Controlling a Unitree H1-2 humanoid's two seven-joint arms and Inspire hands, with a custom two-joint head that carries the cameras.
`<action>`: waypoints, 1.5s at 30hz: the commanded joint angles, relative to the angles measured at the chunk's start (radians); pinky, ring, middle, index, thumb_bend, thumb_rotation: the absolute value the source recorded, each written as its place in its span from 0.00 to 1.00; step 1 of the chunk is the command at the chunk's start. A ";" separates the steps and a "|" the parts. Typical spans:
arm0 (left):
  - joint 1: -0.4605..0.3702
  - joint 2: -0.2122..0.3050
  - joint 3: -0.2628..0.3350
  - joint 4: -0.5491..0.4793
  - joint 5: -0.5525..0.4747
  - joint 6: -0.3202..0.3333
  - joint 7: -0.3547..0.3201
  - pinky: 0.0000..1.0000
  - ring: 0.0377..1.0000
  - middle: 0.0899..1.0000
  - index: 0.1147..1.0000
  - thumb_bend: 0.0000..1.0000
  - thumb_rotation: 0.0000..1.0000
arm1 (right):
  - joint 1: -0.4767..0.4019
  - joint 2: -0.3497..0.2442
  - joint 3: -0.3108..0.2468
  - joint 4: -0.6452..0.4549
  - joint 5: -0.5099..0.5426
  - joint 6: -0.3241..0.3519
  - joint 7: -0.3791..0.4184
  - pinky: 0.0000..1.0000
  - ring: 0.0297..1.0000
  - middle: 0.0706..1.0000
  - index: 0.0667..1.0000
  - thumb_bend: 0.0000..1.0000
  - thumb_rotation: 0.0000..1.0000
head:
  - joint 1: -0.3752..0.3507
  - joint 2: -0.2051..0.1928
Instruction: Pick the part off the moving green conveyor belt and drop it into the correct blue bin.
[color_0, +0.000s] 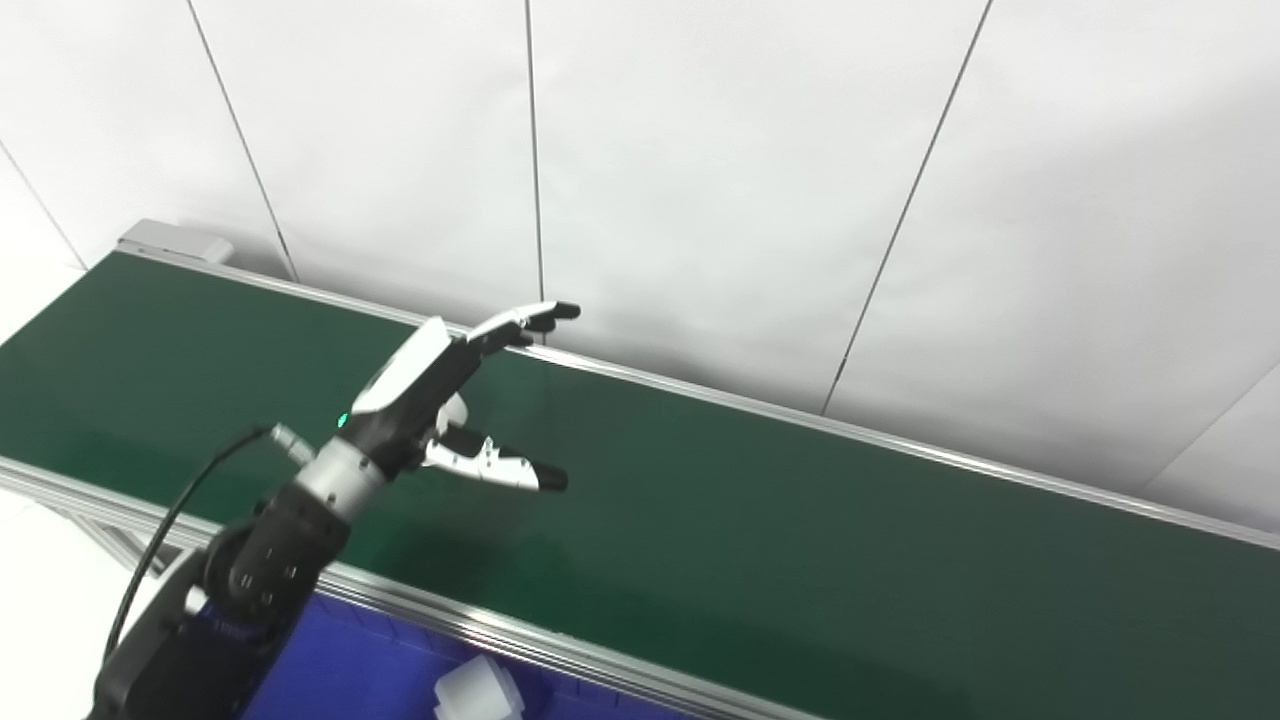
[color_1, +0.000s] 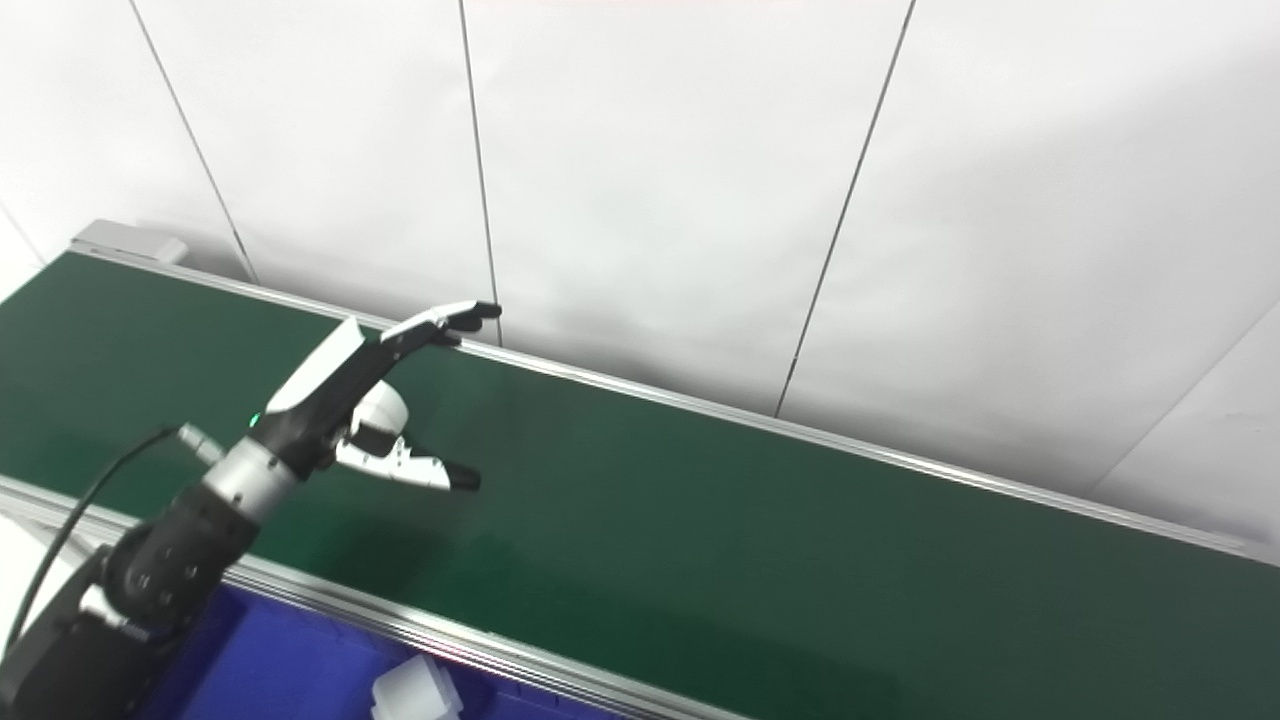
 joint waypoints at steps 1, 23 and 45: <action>-0.055 0.024 0.007 0.028 0.031 0.018 -0.013 0.85 0.89 0.91 0.85 0.77 0.32 | -0.001 -0.007 0.005 -0.025 0.012 -0.061 -0.011 0.62 0.74 0.77 0.80 0.73 0.29 | 0.008 0.006; -0.215 0.060 -0.061 0.372 0.232 0.092 -0.054 0.94 0.99 1.00 0.88 0.89 0.17 | -0.002 -0.023 0.008 -0.031 0.034 -0.061 -0.006 0.63 0.75 0.77 0.80 0.73 0.29 | 0.041 0.011; -0.228 0.073 -0.156 0.453 0.303 0.084 -0.064 0.64 0.64 0.71 0.68 0.63 0.00 | 0.002 -0.028 0.012 -0.045 0.052 -0.061 -0.002 0.62 0.74 0.77 0.81 0.72 0.28 | 0.038 0.026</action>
